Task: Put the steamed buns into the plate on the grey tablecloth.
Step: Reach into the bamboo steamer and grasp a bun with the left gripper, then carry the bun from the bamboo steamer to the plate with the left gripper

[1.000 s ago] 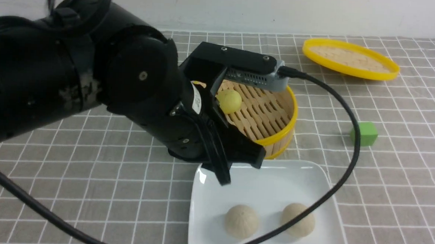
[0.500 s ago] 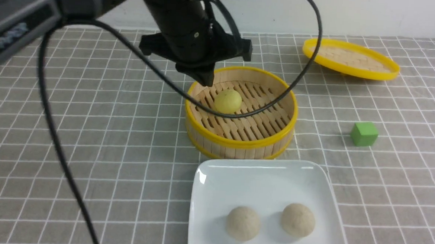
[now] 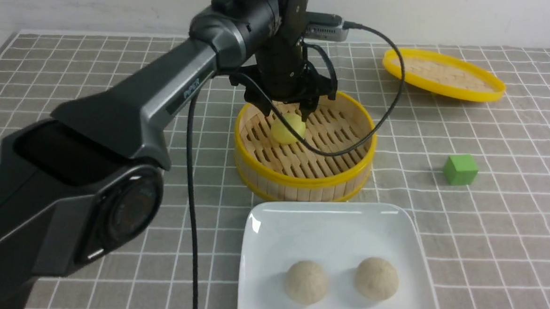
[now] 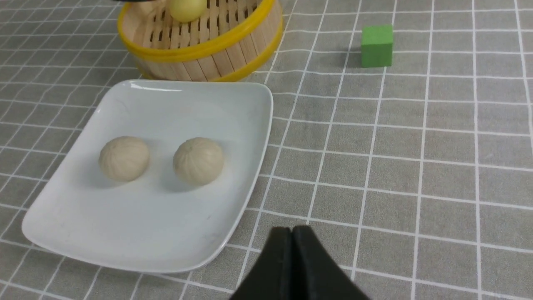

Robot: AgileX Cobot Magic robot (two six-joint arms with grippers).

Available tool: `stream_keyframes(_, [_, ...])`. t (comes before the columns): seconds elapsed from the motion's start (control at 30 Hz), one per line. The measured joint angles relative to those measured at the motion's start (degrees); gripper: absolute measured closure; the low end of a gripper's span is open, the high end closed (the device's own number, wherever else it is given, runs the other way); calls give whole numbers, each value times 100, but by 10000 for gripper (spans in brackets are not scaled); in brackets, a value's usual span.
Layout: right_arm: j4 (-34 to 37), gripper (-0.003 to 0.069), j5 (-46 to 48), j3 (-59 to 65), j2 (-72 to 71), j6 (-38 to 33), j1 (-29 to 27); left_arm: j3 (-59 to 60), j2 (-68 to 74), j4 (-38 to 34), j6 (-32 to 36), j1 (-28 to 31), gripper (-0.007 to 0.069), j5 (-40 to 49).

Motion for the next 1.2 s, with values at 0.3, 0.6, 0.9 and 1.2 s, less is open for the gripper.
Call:
stream_keyframes(0.3, [-188, 656, 7, 0, 0, 0, 0, -19, 416, 18, 0, 0, 360, -264])
stream_keyframes(0.6, [-187, 652, 7, 0, 0, 0, 0, -5, -407, -134, 248, 0, 601, 450])
stream_keyframes(0.9, [-333, 647, 36, 0, 0, 0, 0, 1560, -2707, -1397, 933, -126, 601, 455])
stream_keyframes(1.2, [-349, 647, 87, 0, 0, 0, 0, 4614, -3641, -1599, 1233, -760, 596, 193])
